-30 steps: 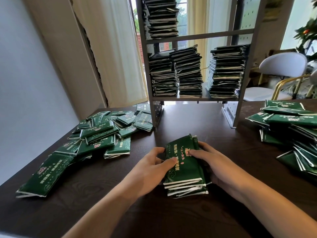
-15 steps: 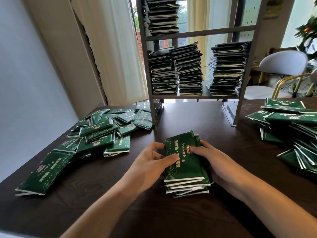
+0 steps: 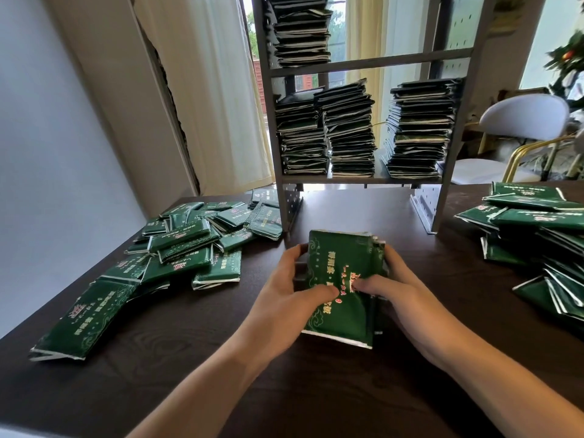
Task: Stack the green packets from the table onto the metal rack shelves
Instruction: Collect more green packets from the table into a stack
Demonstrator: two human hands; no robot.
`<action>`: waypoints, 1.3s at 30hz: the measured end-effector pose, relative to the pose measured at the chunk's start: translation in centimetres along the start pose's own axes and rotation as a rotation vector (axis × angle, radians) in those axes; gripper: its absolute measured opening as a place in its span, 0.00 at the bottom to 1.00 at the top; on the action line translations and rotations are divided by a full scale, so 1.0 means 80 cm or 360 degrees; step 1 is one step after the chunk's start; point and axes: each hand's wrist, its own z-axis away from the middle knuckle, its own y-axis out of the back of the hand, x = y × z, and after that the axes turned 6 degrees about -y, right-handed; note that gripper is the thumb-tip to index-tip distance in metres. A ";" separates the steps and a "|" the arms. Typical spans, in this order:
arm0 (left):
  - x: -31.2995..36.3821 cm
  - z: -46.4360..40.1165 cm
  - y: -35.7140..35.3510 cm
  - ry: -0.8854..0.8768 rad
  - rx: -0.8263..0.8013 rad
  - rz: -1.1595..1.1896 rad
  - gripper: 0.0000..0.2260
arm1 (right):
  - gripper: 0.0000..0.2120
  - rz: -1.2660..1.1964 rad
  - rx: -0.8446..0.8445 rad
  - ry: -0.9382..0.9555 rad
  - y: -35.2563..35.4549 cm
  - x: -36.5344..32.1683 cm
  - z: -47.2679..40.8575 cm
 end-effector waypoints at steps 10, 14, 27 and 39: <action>-0.020 0.007 -0.019 -0.0210 -0.0024 -0.0112 0.32 | 0.47 0.0268 -0.0158 0.0088 0.003 0.007 0.003; -0.023 0.005 -0.022 -0.0168 -0.0122 -0.0281 0.34 | 0.39 0.0394 -0.0178 0.0110 -0.002 0.000 0.007; -0.032 -0.046 0.095 0.0209 -0.0038 -0.2076 0.28 | 0.26 0.0007 0.0023 -0.0356 0.008 0.011 -0.008; -0.034 -0.015 0.071 -0.0415 0.0096 -0.1816 0.16 | 0.23 -0.0013 0.0042 -0.0348 0.009 0.013 -0.011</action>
